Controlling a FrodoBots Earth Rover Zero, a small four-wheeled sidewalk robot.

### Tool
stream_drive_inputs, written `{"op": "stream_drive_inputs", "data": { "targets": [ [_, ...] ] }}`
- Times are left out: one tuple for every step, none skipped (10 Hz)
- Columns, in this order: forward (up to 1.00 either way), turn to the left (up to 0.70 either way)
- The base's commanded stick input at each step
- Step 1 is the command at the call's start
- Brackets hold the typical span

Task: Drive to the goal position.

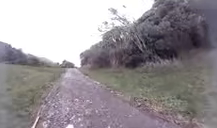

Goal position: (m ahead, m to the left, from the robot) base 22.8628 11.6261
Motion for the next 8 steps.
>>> {"op": "stream_drive_inputs", "data": {
  "targets": [
    [0.85, 0.0],
    [0.85, 0.0],
    [0.85, 0.14],
    [0.85, 0.27],
    [0.85, 0.32],
    [0.85, 0.34],
    [0.85, 0.34],
    [0.85, 0.34]
  ]
}}
